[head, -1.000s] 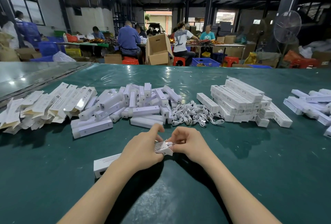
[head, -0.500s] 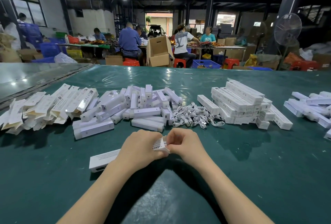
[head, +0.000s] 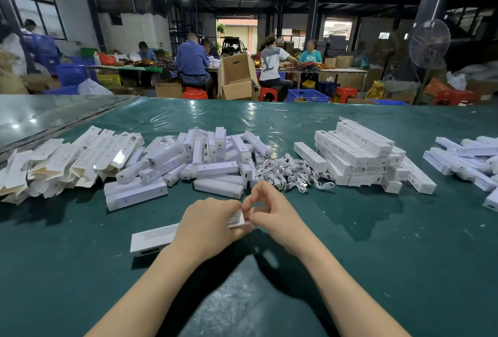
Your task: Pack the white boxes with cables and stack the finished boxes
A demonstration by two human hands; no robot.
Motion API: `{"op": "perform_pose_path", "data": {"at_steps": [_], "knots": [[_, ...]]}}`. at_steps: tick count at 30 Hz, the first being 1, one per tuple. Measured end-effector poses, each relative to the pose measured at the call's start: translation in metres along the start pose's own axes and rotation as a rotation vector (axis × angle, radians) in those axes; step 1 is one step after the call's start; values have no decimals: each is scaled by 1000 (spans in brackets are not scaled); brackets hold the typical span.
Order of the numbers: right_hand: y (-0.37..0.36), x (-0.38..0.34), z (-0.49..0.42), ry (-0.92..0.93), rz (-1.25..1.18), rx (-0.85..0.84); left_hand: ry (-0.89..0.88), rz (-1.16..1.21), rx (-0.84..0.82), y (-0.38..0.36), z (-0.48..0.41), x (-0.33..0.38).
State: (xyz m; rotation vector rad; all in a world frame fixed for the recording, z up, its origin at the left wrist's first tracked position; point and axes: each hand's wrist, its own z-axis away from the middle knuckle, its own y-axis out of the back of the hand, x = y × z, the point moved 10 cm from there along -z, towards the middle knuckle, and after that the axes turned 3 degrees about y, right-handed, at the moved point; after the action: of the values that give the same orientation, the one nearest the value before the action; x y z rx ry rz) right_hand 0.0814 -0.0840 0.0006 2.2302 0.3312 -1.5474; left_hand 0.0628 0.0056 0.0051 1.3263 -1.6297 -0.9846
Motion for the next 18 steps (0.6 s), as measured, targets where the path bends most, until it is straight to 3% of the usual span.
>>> {"op": "perform_pose_path", "data": {"at_steps": [2,7,11,18], "knots": [[-3,-1,1,-10,14,-12,-9,3,13,0,0,0],[1,-2,1,72,417,41,-42,152,4,3,3,4],[7,11,1,-13,390,66,-1,362,-65,-2,1,-1],[5,20,-1,-106,443,83,-18,275,-65,-6,3,4]]}}
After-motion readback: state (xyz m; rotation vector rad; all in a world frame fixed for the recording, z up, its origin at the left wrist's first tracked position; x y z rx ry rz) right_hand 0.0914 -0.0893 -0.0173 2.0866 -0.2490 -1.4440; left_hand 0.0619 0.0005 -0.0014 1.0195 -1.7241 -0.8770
